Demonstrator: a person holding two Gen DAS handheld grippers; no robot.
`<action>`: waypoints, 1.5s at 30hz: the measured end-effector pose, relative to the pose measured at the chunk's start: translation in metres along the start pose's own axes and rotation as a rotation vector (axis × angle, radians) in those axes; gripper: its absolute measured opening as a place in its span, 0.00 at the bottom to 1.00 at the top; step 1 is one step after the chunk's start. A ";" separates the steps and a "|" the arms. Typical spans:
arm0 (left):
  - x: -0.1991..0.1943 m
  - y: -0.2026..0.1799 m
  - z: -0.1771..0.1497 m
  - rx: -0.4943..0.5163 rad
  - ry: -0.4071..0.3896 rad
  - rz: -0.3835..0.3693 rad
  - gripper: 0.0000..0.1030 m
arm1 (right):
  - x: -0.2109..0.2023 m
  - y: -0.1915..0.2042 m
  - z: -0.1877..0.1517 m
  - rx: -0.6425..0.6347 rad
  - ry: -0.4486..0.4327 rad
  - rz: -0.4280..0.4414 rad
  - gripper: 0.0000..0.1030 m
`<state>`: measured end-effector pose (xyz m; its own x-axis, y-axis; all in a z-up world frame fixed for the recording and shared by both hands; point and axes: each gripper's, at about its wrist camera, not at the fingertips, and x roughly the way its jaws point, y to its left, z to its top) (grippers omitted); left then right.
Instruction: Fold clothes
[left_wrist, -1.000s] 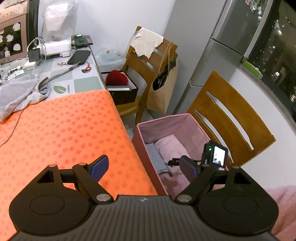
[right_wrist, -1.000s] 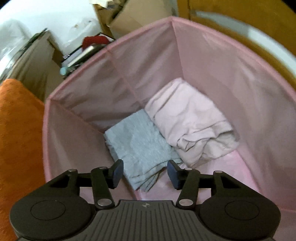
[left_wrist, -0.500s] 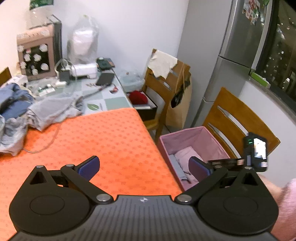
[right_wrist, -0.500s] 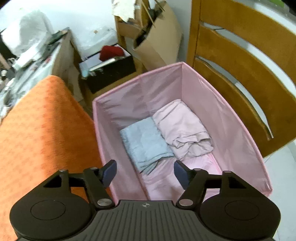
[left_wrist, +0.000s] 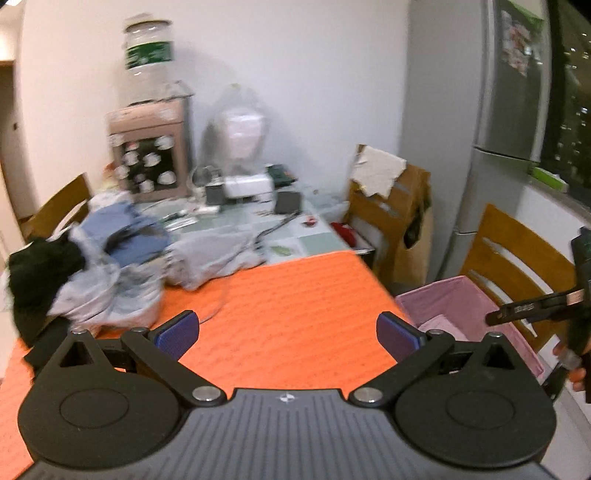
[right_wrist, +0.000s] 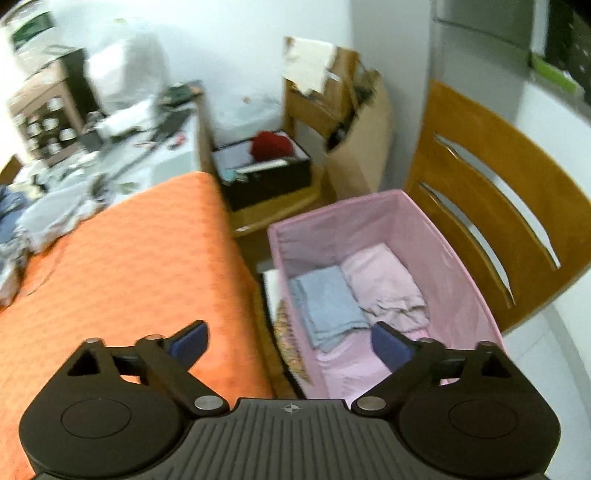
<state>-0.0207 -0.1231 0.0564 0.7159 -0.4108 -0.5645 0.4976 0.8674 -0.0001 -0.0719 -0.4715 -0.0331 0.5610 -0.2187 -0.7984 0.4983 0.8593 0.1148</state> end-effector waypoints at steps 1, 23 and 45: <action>-0.006 0.011 -0.003 -0.011 0.004 0.003 1.00 | -0.009 0.010 -0.001 -0.015 -0.009 0.008 0.99; -0.087 0.208 -0.059 -0.132 0.095 0.197 1.00 | -0.081 0.246 -0.055 -0.271 -0.084 0.075 1.00; -0.069 0.273 -0.098 -0.229 0.180 0.380 1.00 | -0.075 0.370 -0.121 -0.440 -0.089 0.258 1.00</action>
<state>0.0176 0.1700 0.0143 0.7201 -0.0148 -0.6937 0.0814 0.9947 0.0633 -0.0094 -0.0818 -0.0022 0.6924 0.0039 -0.7215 0.0222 0.9994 0.0267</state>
